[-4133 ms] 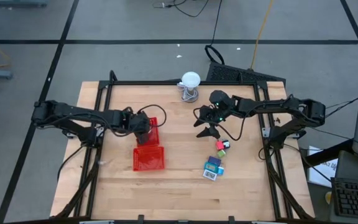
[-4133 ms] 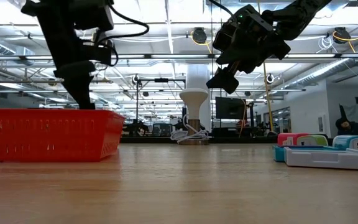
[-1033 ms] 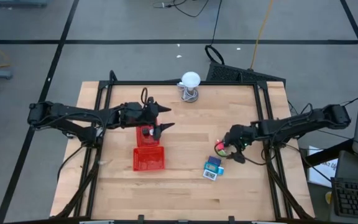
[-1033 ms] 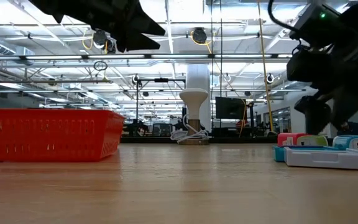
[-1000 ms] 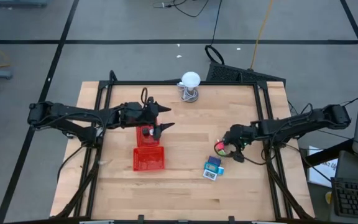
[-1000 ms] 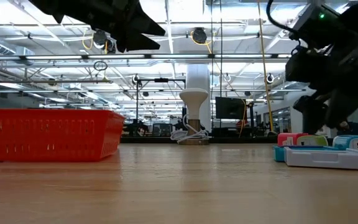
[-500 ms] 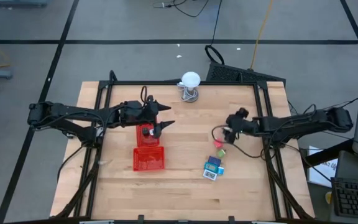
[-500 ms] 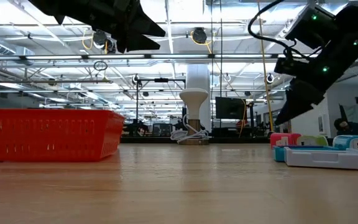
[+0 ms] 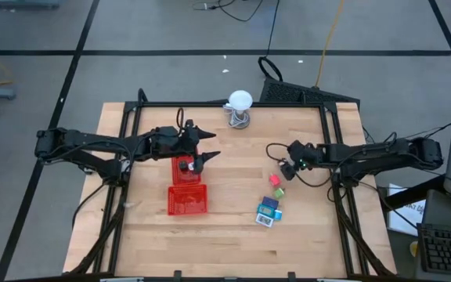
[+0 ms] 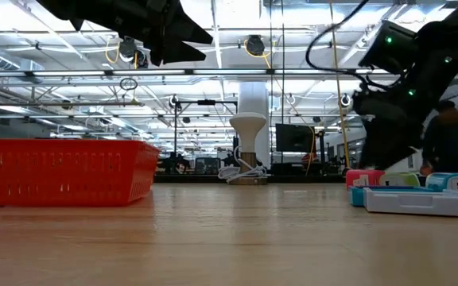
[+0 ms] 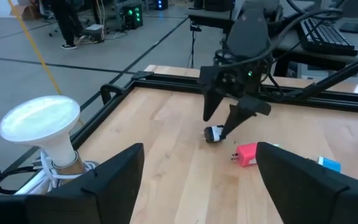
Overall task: Pick & Place Office items
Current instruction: Put the black charger adapter into the top red basket
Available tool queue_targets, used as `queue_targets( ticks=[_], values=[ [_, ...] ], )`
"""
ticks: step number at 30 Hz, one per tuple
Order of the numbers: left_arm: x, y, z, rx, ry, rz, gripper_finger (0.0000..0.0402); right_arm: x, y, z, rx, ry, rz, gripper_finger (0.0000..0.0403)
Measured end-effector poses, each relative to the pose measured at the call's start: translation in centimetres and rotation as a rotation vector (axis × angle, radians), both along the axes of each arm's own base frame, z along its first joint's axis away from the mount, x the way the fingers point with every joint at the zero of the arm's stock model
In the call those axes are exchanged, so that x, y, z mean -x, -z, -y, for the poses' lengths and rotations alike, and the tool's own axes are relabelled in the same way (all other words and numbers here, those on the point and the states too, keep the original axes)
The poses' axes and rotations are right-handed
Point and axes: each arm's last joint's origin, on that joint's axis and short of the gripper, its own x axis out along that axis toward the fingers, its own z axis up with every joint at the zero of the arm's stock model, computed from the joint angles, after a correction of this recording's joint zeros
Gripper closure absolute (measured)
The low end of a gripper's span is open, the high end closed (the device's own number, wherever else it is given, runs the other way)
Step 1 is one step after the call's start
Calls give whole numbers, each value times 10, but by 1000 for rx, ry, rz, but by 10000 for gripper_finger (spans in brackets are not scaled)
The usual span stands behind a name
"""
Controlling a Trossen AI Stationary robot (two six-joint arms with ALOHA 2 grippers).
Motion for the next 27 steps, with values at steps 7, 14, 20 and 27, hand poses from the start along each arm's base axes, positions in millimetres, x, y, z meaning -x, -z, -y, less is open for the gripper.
queue_targets(
  ticks=[7,14,20,27],
  values=[
    [0,0,0,2,0,0,92,-12,-10,0,-26,-263,153,90],
    [0,0,0,0,0,-4,107,-11,-9,4,72,-169,119,90],
    [0,0,-1,-3,-4,-5,108,-13,-4,3,38,-76,100,90],
    [0,0,-2,-3,-8,-4,95,-25,9,-5,34,-130,79,90]
  ],
)
